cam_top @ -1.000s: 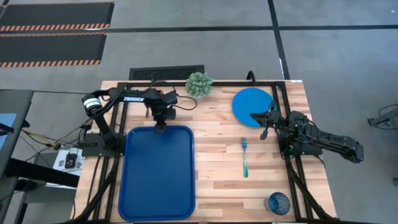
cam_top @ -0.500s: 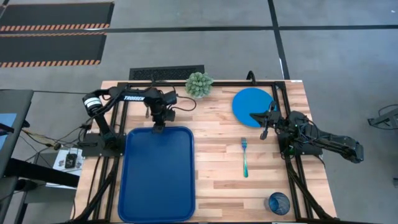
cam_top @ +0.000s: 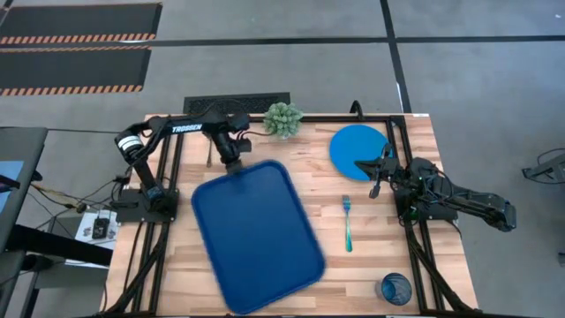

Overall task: Pick and place plate/cup/fork/spoon on tray
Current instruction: Move the blue serving tray to the center

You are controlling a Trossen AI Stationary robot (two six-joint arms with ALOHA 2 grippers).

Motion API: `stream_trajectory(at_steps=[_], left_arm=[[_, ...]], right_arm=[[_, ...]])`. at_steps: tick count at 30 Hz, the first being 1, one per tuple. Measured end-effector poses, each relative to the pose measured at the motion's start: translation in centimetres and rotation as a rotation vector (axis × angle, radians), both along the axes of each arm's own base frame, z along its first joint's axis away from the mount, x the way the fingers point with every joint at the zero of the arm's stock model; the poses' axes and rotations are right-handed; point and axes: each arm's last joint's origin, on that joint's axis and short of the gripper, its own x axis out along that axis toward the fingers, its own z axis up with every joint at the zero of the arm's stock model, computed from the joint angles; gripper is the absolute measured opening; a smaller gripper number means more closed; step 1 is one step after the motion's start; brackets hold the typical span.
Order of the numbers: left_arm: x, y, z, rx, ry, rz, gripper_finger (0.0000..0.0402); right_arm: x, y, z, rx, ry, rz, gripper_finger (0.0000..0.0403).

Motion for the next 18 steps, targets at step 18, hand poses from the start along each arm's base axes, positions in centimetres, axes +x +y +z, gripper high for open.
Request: stream_trajectory(at_steps=[18], left_arm=[[-5.8, -3.8, 4.6, 0.015, -0.080, 0.459, 0.0013]], right_arm=[[0.0, 0.0, 0.0, 0.000, 0.000, 0.000, 0.0033]])
